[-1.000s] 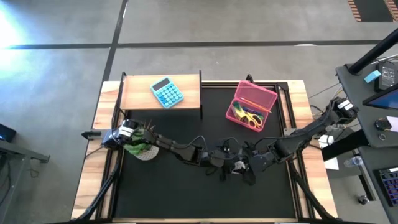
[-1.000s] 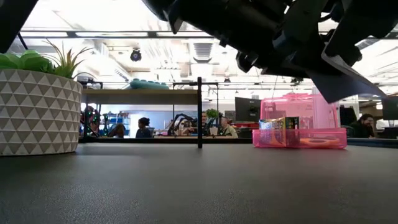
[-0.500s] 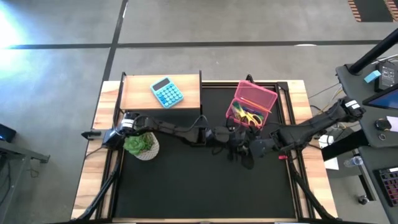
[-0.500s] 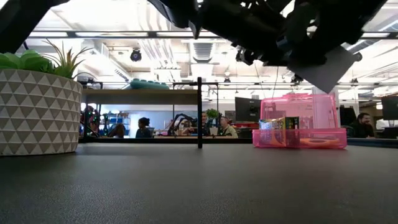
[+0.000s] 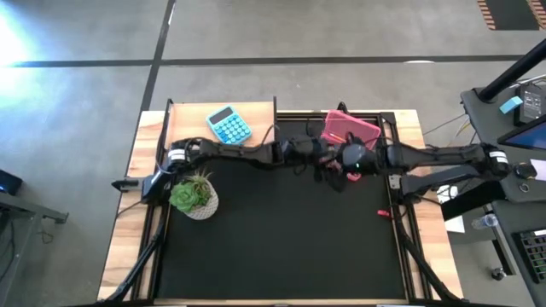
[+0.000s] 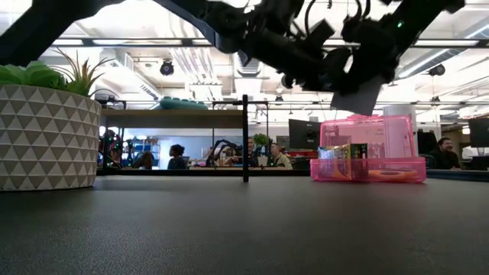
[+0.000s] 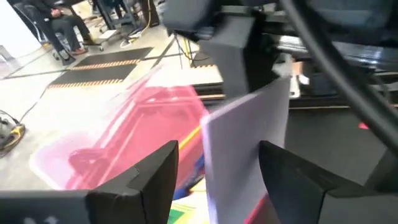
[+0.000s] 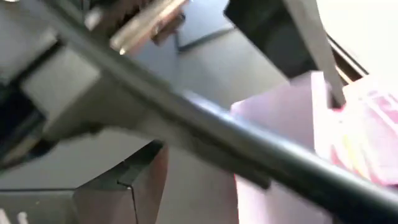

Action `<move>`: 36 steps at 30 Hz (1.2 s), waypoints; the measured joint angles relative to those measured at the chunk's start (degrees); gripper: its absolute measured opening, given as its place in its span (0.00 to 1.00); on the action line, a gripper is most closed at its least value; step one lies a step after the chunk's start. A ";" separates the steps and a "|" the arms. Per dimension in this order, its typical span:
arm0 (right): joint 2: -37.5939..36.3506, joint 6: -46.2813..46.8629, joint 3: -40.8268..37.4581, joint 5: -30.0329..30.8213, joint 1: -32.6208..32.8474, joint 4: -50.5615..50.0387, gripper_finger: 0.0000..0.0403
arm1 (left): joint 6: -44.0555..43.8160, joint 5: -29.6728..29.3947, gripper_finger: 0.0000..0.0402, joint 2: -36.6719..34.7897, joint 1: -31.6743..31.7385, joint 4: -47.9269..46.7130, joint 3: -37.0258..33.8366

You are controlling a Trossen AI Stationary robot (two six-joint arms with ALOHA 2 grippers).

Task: Pack school essentials
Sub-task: Put the purple sticky notes into the pink supply box

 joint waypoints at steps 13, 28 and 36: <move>0.34 -6.13 0.00 -7.24 -18.24 0.26 0.46 | 0.44 6.39 0.51 0.68 6.84 1.16 0.23; 0.36 -5.36 0.00 -9.78 -23.36 0.22 0.05 | 0.40 6.51 0.51 0.68 8.80 1.48 0.09; 0.27 4.62 0.00 -13.05 -23.36 -0.97 0.05 | -3.95 6.57 0.51 -1.65 8.77 -13.68 0.19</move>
